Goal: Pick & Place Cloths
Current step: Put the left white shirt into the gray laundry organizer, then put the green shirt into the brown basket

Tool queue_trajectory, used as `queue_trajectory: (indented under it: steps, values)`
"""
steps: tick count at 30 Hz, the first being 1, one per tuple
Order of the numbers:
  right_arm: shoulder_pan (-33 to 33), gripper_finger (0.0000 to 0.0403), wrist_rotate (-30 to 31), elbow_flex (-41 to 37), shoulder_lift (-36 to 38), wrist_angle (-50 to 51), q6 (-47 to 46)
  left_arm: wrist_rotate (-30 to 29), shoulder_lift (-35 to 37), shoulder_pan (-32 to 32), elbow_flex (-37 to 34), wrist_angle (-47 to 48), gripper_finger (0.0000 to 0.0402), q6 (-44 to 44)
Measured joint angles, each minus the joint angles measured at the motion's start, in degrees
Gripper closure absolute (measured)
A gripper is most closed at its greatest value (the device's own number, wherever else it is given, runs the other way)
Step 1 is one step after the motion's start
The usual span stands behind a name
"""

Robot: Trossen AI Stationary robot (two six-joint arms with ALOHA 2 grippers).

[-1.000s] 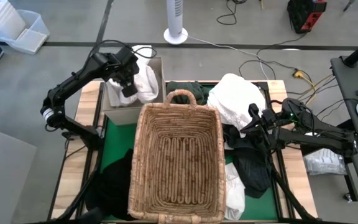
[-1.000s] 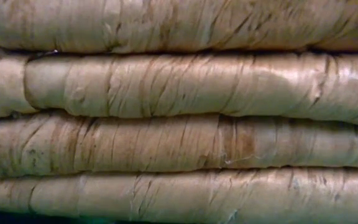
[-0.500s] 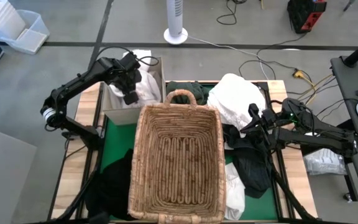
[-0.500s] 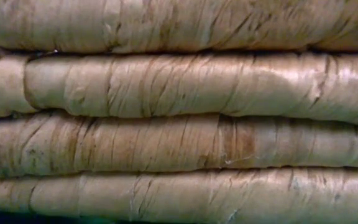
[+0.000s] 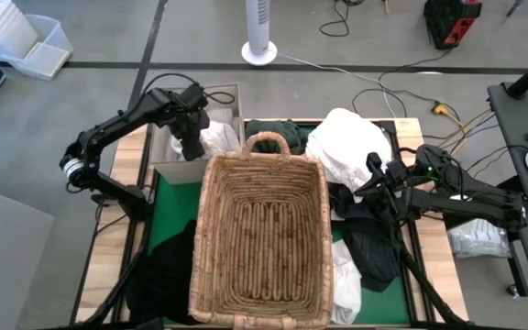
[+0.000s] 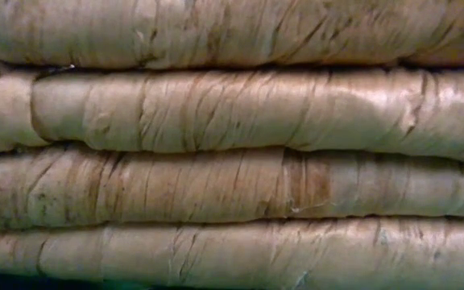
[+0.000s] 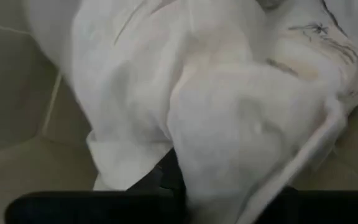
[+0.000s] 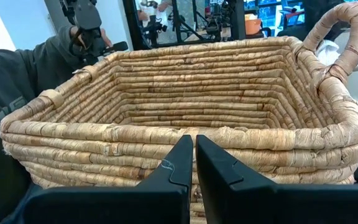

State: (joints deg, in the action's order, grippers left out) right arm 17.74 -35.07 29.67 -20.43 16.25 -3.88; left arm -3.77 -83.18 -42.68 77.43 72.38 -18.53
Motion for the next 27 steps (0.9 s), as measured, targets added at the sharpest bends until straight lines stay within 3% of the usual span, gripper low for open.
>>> queue_trajectory:
  steps: [15,27]
  values:
    - [0.0,0.039,0.0,0.0,0.0,0.3,-0.1,-0.3,0.0,0.0,7.7,2.0,0.0183,1.2]
    - [0.0,0.039,0.0,0.0,0.0,0.3,-1.0,-2.6,1.8,0.3,22.3,5.2,0.0185,5.5]
